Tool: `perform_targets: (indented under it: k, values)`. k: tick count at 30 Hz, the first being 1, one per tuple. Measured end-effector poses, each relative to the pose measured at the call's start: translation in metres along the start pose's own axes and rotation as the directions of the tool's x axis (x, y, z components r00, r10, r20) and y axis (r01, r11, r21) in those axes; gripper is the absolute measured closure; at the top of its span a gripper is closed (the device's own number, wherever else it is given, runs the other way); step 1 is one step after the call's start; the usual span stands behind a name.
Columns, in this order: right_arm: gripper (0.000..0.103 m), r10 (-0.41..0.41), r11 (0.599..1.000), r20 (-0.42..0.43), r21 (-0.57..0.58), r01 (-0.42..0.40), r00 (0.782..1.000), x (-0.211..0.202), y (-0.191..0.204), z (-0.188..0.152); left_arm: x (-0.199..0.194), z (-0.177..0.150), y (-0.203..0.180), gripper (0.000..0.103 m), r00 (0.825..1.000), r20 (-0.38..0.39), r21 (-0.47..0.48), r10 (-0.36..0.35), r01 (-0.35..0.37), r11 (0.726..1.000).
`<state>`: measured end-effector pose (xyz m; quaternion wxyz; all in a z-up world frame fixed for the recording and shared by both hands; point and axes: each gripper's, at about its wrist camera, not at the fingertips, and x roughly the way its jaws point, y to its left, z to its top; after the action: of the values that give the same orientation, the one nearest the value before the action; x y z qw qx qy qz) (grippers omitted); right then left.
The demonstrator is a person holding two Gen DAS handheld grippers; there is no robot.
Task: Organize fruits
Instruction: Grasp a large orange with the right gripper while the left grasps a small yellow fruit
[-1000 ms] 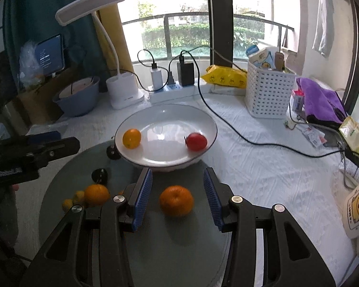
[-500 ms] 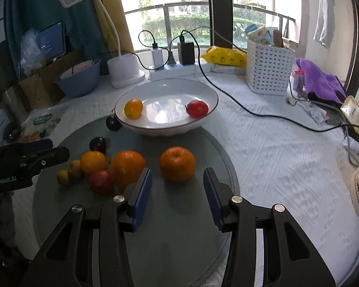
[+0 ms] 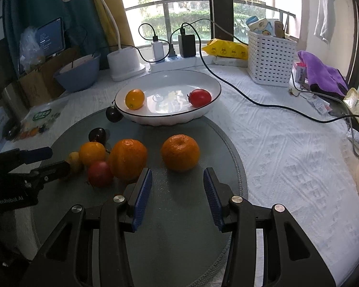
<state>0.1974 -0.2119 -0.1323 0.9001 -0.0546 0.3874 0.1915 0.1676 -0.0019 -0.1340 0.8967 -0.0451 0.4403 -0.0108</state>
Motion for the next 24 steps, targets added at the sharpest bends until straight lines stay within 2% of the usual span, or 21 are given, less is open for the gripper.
perform_targets:
  k: [2,13,17,24]
  values:
    - [0.056,-0.001,1.000,-0.003,0.002,0.001,1.000,0.002,0.000,-0.001,0.001,-0.001,0.000,0.034,1.000,-0.004,0.004,0.001,-0.001,1.000]
    - [0.056,0.002,1.000,-0.018,-0.002,-0.003,1.000,0.011,-0.001,0.003,0.002,-0.007,-0.007,0.068,1.000,-0.006,0.084,0.013,-0.012,0.996]
    - [0.056,0.007,1.000,-0.024,-0.003,-0.007,1.000,0.015,-0.001,0.006,0.003,-0.005,-0.008,0.077,1.000,-0.005,0.093,0.009,-0.008,0.996]
    - [0.056,0.012,1.000,-0.031,-0.003,-0.013,0.999,0.024,-0.003,0.013,0.003,0.000,-0.007,0.077,1.000,0.001,0.074,0.004,-0.004,0.997]
